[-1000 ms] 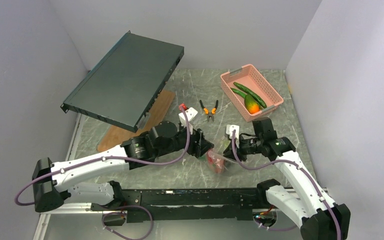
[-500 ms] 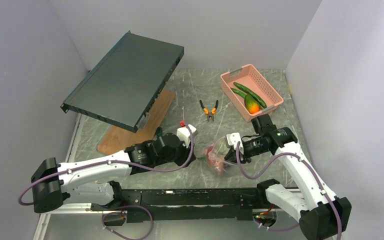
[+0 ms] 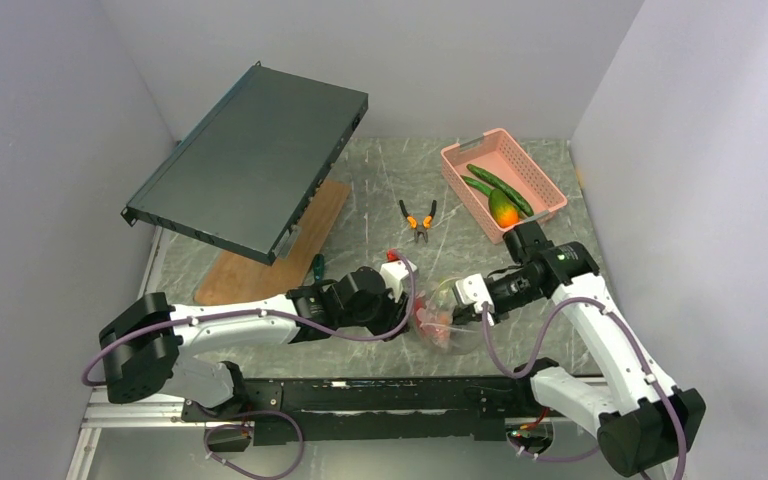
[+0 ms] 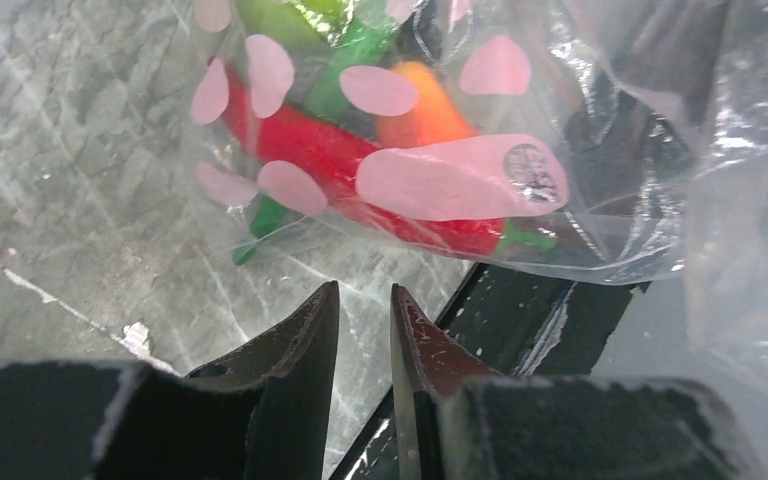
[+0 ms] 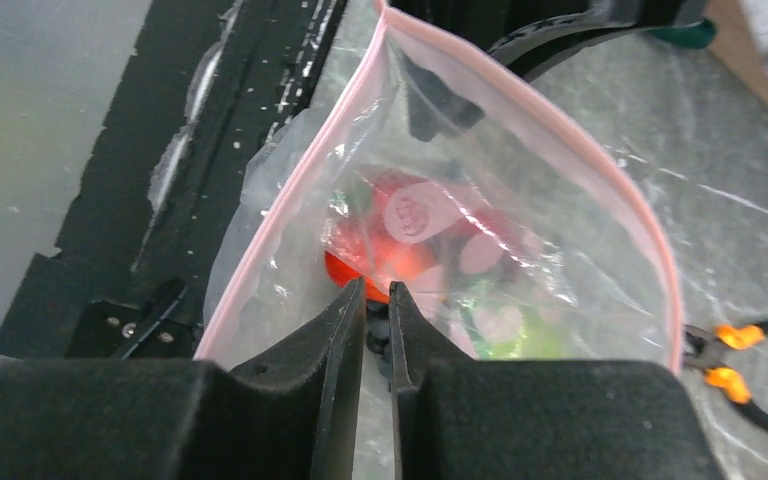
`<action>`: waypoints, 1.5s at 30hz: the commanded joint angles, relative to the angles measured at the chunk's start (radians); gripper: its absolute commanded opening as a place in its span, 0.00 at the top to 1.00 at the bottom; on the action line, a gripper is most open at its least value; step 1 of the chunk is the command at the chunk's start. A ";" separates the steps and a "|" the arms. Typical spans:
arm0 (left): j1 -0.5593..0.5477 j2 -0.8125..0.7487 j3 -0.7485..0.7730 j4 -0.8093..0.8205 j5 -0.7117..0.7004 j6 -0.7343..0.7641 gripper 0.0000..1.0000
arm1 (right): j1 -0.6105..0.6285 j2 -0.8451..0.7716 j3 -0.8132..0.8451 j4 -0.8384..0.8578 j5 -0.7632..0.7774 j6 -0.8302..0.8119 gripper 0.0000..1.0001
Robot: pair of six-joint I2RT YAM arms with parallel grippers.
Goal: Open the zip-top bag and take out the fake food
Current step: Pick up the fake vegetable from the zipper food storage bag.
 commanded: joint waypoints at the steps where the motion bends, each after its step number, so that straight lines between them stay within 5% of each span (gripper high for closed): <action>1: 0.001 -0.001 0.017 0.093 0.048 -0.030 0.70 | 0.006 -0.036 0.098 -0.012 0.027 0.017 0.83; 7: 0.001 0.010 -0.004 0.130 0.065 -0.048 0.71 | 0.005 -0.034 0.121 -0.054 0.182 0.008 0.83; 13: 0.001 0.038 0.004 0.148 0.079 -0.056 0.71 | 0.011 -0.022 0.073 -0.126 0.179 -0.167 0.85; 34: 0.000 0.110 0.015 0.215 0.128 -0.092 0.73 | 0.119 0.066 -0.023 0.026 0.274 -0.248 0.88; 45: 0.000 0.131 0.022 0.232 0.139 -0.104 0.73 | 0.155 0.087 -0.073 0.085 0.248 -0.239 0.71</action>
